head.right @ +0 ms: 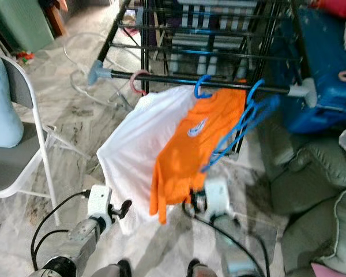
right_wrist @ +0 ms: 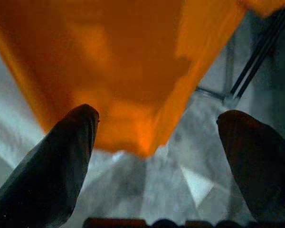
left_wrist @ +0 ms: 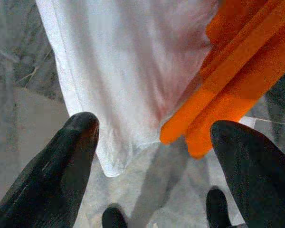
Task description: Hang hanger
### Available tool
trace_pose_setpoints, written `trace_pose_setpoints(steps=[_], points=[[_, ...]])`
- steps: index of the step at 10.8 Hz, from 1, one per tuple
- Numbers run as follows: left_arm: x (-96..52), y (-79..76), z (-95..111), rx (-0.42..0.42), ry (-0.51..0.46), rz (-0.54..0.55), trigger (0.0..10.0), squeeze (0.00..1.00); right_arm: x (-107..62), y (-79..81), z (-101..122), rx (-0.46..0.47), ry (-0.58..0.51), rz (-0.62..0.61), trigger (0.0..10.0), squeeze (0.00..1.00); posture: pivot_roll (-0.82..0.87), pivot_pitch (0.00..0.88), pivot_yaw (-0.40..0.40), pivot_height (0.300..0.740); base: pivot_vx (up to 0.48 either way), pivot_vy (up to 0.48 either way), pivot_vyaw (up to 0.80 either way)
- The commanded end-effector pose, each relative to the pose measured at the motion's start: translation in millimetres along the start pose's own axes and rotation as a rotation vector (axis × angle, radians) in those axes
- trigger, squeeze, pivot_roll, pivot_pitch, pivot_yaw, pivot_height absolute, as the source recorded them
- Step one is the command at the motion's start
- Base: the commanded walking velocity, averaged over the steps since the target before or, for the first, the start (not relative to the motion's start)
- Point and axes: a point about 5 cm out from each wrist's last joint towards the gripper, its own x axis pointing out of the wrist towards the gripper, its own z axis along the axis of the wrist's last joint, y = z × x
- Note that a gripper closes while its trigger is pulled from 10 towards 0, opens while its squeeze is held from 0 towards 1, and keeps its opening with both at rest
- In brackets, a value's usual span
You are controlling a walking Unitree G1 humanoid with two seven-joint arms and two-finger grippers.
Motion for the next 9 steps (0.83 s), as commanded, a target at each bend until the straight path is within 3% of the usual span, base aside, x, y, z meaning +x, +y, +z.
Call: trace_pose_setpoints(steps=[1,5,6,8,9], points=[[-0.7,0.8,-3,0.006,0.015,0.005,10.0,0.0,1.1,0.5,-4,-0.003,0.007,0.012,10.0,0.0,-0.02,0.086,-0.003,0.74,0.0,0.0,0.0],[-6.0,4.5,-20,0.007,0.09,0.026,10.0,0.0,2.1,3.8,-20,0.001,0.044,-0.001,10.0,0.0,-0.03,0.099,-0.001,0.74,-0.194,0.0,0.0],[-7.6,5.2,-26,0.026,0.122,0.028,10.0,0.0,0.5,8.7,-32,0.025,0.113,0.042,10.0,0.0,-0.03,0.104,0.014,0.74,-0.285,0.0,0.0],[-6.1,-1.0,-27,0.107,0.149,-0.006,10.0,0.0,-1.8,-3.3,-40,0.037,0.136,-0.025,10.0,0.0,-0.02,0.15,0.015,0.74,-0.291,0.0,0.0],[-5.6,-3.2,-27,0.107,0.154,-0.005,10.0,0.0,-4.7,-6.6,-45,0.071,0.155,-0.047,10.0,0.0,-0.02,0.146,0.008,0.74,-0.289,0.0,0.0]])
